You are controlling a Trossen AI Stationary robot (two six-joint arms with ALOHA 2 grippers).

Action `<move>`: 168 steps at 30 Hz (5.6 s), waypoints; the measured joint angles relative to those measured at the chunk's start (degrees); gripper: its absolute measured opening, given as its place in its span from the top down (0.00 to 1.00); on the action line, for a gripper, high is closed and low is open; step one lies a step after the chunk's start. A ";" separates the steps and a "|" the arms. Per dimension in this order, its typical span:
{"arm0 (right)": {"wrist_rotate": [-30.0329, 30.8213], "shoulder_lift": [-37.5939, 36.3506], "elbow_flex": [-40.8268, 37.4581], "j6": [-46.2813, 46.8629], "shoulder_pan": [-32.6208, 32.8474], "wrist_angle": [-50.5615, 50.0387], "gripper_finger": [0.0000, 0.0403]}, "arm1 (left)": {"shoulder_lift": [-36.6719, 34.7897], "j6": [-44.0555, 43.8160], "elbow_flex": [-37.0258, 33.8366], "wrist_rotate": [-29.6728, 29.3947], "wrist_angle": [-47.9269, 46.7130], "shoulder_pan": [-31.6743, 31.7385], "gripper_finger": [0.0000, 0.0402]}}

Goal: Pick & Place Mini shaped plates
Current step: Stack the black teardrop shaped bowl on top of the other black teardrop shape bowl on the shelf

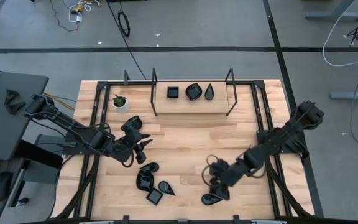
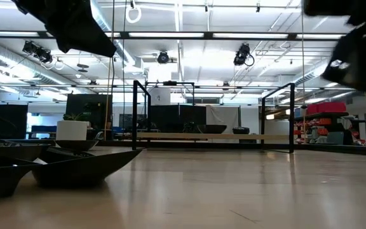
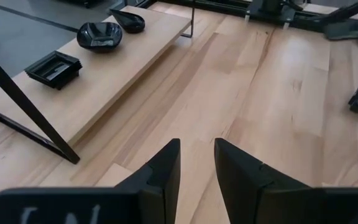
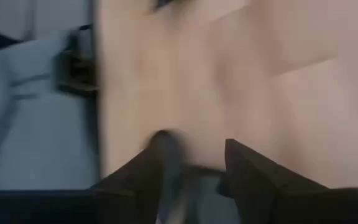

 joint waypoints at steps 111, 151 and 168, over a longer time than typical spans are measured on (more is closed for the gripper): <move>11.80 17.81 0.04 19.73 7.05 16.04 0.76 | 0.00 1.31 -0.04 -0.20 -0.24 0.00 0.74; 30.87 -0.52 21.46 -28.80 -42.67 -22.94 1.00 | 0.00 1.20 -0.04 -1.11 -0.15 0.02 0.74; 17.53 1.78 12.13 -40.32 -68.63 -11.54 0.98 | 0.00 0.41 -0.04 -1.12 -0.07 1.59 0.74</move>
